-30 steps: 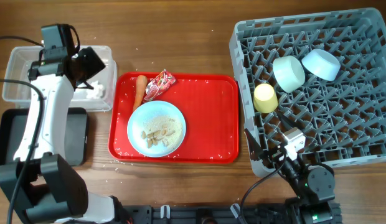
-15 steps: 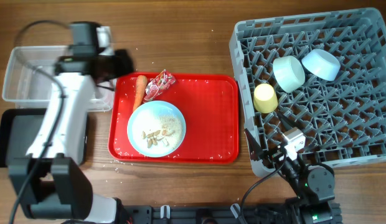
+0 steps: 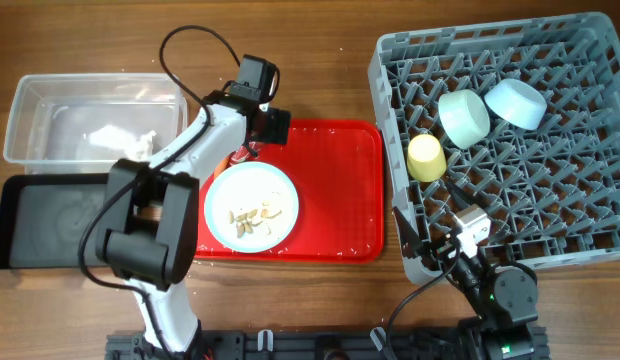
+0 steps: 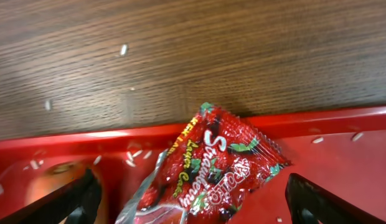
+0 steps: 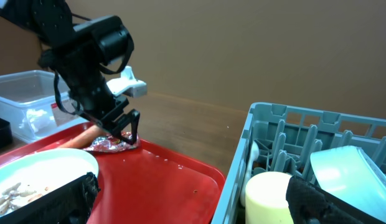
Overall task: Sort waste into correct bins and load items into the dishwasher rack
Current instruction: 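Pick the strawberry candy wrapper with the left gripper, drop in clear bin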
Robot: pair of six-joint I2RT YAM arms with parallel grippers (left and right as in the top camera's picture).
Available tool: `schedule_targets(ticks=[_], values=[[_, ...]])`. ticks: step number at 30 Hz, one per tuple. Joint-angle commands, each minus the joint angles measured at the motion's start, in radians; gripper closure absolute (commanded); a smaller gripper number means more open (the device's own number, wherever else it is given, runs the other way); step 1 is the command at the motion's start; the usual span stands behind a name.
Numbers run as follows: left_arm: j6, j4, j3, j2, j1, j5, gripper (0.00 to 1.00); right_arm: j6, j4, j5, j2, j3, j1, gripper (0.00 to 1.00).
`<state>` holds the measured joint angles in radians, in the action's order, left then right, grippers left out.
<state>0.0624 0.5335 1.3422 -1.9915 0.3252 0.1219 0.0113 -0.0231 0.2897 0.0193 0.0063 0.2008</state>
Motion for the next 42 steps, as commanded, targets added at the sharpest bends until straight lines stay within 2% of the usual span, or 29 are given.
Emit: schedule_targets(ticks=[1, 4, 11, 12, 13, 15, 16, 18, 21, 23, 28, 31, 32, 33, 34, 35, 36, 39, 42], values=[[-0.04, -0.006, 0.006, -0.021, -0.002, -0.009, 0.11, -0.013, -0.002, -0.001, -0.002, -0.001, -0.005, 0.0], [-0.041, -0.007, 0.005, -0.022, -0.002, -0.044, 0.19, -0.014, -0.002, -0.001, -0.002, -0.001, -0.005, 0.0], [-0.04, -0.043, 0.004, -0.094, 0.009, -0.087, 0.23, -0.013, -0.002, -0.002, -0.002, -0.001, -0.005, 0.0], [-0.04, -0.044, 0.005, -0.094, 0.009, -0.087, 0.31, -0.014, -0.002, -0.001, -0.002, -0.001, -0.005, 0.0], [-0.039, -0.045, 0.005, -0.093, 0.01, -0.088, 0.51, -0.013, -0.002, -0.002, -0.002, -0.001, -0.005, 0.0], [0.003, -0.036, 0.013, -0.075, 0.011, -0.088, 0.83, -0.013, -0.002, -0.001, -0.002, -0.001, -0.005, 0.0], [0.039, -0.024, 0.025, -0.057, 0.011, -0.088, 0.93, -0.014, -0.002, -0.001, -0.002, -0.001, -0.005, 0.0], [0.123, 0.018, 0.068, 0.004, 0.01, -0.087, 0.96, -0.014, -0.002, -0.001, -0.002, -0.001, -0.005, 0.0], [0.174, 0.062, 0.105, 0.103, -0.004, -0.071, 0.96, -0.014, -0.002, -0.001, -0.002, -0.001, -0.005, 0.0], [0.217, 0.092, 0.109, 0.198, -0.035, -0.011, 0.96, -0.014, -0.002, -0.001, -0.001, -0.001, -0.005, 0.0], [0.425, 0.304, 0.108, 0.32, -0.203, 0.259, 0.96, -0.014, -0.002, -0.001, -0.002, -0.001, -0.005, 0.0], [0.523, 0.282, 0.085, 0.3, -0.345, 0.233, 0.96, -0.014, -0.002, -0.001, -0.001, -0.001, -0.005, 0.0], [0.522, 0.257, 0.079, 0.283, -0.379, 0.206, 0.85, -0.013, -0.002, -0.001, -0.002, -0.001, -0.005, 0.0], [0.522, 0.237, 0.079, 0.257, -0.412, 0.182, 0.67, -0.014, -0.002, -0.001, -0.002, -0.001, -0.005, 0.0], [0.521, 0.216, 0.079, 0.232, -0.439, 0.174, 0.27, -0.014, -0.002, -0.001, -0.001, -0.001, -0.005, 0.0], [0.517, 0.201, 0.079, 0.21, -0.458, 0.174, 0.06, -0.014, -0.002, -0.001, -0.002, -0.001, -0.005, 0.0], [0.518, 0.189, 0.079, 0.2, -0.47, 0.172, 0.0, -0.013, -0.002, -0.001, -0.001, -0.001, -0.005, 0.0], [0.466, 0.177, 0.094, 0.211, -0.481, 0.17, 0.0, -0.014, -0.002, -0.001, -0.001, -0.001, -0.005, 0.0], [0.462, 0.221, 0.151, 0.279, -0.46, 0.143, 0.0, -0.014, -0.002, -0.001, -0.002, -0.001, -0.005, 0.0]])
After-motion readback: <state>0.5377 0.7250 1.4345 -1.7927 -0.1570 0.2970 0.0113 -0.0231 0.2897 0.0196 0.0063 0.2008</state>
